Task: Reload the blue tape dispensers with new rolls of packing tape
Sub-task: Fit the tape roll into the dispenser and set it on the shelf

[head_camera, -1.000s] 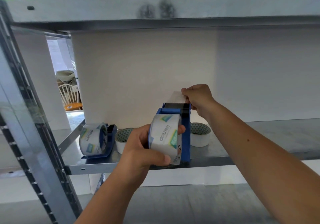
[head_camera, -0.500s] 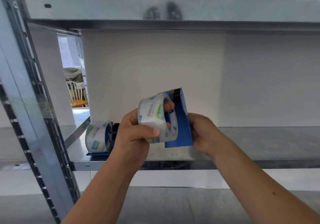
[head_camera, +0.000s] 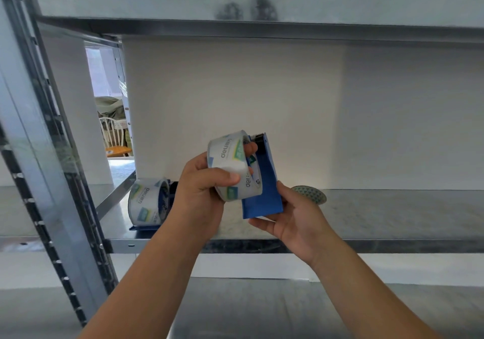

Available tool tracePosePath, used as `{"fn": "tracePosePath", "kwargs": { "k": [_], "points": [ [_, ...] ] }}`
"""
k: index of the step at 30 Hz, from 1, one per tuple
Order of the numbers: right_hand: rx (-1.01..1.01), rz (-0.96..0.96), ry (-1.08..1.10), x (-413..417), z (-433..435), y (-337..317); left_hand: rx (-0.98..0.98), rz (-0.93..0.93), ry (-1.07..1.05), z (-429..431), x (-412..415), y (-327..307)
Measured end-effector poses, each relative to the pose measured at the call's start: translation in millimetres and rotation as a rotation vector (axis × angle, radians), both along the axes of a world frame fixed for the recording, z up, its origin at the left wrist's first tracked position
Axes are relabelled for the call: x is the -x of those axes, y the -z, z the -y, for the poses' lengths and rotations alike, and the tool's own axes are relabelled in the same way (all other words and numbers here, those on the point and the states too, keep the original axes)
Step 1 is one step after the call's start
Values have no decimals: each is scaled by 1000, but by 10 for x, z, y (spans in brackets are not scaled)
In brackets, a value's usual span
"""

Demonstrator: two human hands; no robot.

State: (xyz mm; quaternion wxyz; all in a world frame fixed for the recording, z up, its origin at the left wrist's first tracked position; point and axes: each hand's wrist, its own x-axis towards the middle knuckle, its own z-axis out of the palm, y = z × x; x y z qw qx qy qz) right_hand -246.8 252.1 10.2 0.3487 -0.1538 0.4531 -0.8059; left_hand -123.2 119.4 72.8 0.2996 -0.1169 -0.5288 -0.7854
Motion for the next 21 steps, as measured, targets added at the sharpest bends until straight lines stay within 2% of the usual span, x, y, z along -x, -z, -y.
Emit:
{"fn": "tracePosePath", "kwargs": {
  "k": [8,11,14,18,21],
  "points": [
    [-8,159,90,-86,35,39,17,64,-17,89,226,102],
    [-20,171,95,-125,25,50,37,80,-96,81,267,174],
    [-80,157,83,-146,52,65,70,156,-260,49,387,212],
    [-122,191,84,-139,142,110,119,251,-272,90,540,255],
    [-80,250,18,-87,147,86,157,323,-258,172,687,265]
  ]
}}
